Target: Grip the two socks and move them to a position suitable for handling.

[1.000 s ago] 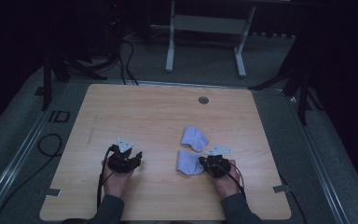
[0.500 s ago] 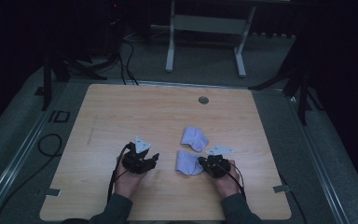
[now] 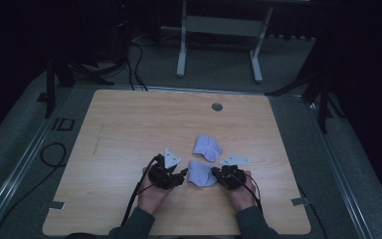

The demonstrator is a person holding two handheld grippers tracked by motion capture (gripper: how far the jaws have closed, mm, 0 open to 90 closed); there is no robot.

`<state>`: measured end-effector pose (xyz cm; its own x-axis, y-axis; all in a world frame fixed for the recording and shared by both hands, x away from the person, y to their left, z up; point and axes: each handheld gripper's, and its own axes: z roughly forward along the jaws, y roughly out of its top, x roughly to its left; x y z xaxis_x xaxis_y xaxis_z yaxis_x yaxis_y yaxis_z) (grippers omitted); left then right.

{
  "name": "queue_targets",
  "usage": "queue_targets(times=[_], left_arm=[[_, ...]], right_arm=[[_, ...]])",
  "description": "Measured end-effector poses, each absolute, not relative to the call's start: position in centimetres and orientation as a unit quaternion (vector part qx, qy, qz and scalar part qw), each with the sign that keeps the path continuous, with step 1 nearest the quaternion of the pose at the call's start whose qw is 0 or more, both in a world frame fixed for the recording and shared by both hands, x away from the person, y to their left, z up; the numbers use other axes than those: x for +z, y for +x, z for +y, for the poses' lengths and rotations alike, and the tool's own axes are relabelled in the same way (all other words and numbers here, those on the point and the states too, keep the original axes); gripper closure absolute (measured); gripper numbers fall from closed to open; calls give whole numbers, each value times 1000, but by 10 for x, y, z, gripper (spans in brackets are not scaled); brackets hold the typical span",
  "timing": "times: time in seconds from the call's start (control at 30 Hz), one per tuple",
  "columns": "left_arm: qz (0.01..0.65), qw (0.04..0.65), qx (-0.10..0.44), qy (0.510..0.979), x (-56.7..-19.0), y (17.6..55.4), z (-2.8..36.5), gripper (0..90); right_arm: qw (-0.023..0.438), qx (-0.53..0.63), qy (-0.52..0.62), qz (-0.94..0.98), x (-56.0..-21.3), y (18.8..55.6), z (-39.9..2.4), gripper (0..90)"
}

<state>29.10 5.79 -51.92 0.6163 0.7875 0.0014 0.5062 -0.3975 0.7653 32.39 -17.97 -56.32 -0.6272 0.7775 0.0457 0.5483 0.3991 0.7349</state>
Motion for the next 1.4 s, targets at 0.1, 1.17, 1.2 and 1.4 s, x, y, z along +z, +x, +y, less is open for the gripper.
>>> queue_targets(times=[0.1, 1.17, 1.2, 1.4], left_arm=[[391, 377, 182, 820, -521, 290, 52, 522], [348, 338, 151, 862, -552, 296, -4, 737], [347, 338, 151, 862, -551, 296, -2, 785], [358, 346, 157, 853, -546, 296, 13, 895]], right_arm=[[155, 372, 402, 822, -563, 324, -180, 862], [152, 373, 401, 823, -563, 325, -181, 862], [152, 372, 400, 823, -563, 324, -181, 862], [151, 372, 399, 824, -563, 325, -181, 862]])
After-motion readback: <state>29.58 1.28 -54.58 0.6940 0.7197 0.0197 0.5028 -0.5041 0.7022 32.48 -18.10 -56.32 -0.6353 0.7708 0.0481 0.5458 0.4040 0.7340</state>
